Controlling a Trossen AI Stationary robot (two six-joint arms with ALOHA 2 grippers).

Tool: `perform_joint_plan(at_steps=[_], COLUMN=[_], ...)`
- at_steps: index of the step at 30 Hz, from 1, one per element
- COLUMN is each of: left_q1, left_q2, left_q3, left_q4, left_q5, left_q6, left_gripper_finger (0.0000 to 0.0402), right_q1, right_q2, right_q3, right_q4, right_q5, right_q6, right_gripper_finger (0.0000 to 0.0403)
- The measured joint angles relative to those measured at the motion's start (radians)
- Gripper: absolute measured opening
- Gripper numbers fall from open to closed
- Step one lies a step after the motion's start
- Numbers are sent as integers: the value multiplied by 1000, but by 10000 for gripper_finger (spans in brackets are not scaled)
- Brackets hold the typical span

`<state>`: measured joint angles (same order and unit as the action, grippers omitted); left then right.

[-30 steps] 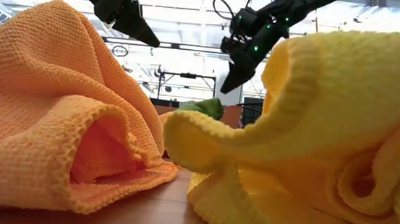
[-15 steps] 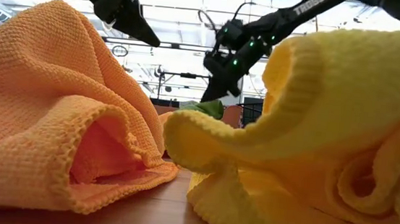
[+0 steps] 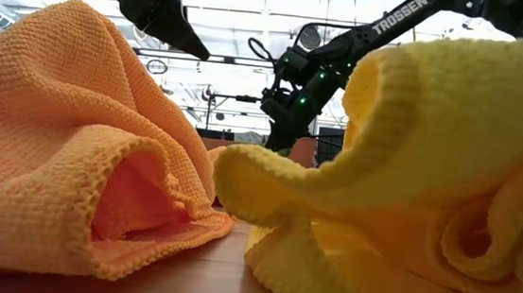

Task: Sort microfiber towel by color & place in baskets
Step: Put the green towel into the orange bin, then put the top orange towel into the wire basket

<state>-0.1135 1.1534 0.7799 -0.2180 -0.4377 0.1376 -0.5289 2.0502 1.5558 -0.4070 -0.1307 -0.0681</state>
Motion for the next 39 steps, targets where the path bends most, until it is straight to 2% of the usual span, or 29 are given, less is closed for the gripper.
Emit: perform_joint_plan(at_steps=[6,14,20,24,28,31,33,39], left_q1=[0,4,10,21,24,22,23,23], left_q2=[6,56,154,205,224,228,228,253], left_q3=[1,2,2,2,2,2,2,2], left_q4=[1,54,157,159,162,159,160,162], left_q5=[0,16,15,20,48,54,54,68], left_q6=[-2,3,29,27,0,-41,-80,-160], left_gripper_finger=[202,202,202,202,203,208,214,250], right_q1=[3,44,164,270,376,453,506,659], right_q2=[-54,-140,-225,-300,-407,-500,-560,-674], right_q3=[1,1,-15,-115,-295,-456,-560,-815], right_q4=[-32,-136,-317,-336,-252,-112,-5,352], right_q5=[-7,-6,-2,2,2,15,65,307], right_q6=[2,1,1,30,117,199,257,352], right_gripper_finger=[5,62,97,102,102,102,102,102])
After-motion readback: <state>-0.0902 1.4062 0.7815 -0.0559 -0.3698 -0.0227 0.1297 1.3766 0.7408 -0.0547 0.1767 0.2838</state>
